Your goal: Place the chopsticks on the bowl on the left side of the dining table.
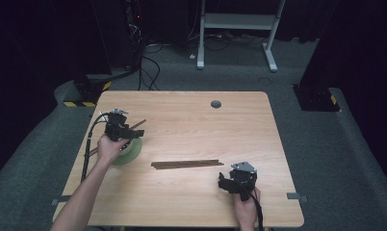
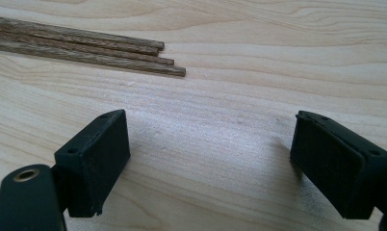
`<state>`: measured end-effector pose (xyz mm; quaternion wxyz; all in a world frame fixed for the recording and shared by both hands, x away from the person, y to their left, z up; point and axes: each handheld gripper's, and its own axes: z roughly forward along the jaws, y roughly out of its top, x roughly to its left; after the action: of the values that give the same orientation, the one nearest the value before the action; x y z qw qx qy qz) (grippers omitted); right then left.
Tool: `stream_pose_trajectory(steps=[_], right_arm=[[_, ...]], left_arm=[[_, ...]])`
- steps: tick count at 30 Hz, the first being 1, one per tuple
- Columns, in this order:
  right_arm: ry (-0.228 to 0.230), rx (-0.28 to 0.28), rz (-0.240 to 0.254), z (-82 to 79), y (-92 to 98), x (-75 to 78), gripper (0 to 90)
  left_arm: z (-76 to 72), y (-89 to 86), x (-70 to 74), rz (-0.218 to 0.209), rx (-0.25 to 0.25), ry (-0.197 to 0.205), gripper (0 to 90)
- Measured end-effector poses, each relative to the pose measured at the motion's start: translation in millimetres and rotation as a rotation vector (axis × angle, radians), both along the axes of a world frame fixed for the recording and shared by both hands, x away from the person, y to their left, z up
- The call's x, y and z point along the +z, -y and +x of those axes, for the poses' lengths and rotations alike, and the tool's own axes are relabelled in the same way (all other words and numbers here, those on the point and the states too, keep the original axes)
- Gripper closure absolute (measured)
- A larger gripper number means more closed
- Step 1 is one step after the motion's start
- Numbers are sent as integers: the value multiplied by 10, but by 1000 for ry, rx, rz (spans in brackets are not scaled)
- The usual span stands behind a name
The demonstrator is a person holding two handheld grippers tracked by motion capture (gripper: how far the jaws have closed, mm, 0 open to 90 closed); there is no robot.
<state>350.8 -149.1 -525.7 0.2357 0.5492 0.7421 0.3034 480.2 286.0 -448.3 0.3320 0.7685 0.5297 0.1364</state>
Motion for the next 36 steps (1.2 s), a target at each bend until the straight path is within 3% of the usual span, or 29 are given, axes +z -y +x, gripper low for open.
stream_pose_trajectory(steps=[36], right_arm=[[0,1,0,0,1,0,133]], left_arm=[[-163,106,39,-23,-88,-25,232]])
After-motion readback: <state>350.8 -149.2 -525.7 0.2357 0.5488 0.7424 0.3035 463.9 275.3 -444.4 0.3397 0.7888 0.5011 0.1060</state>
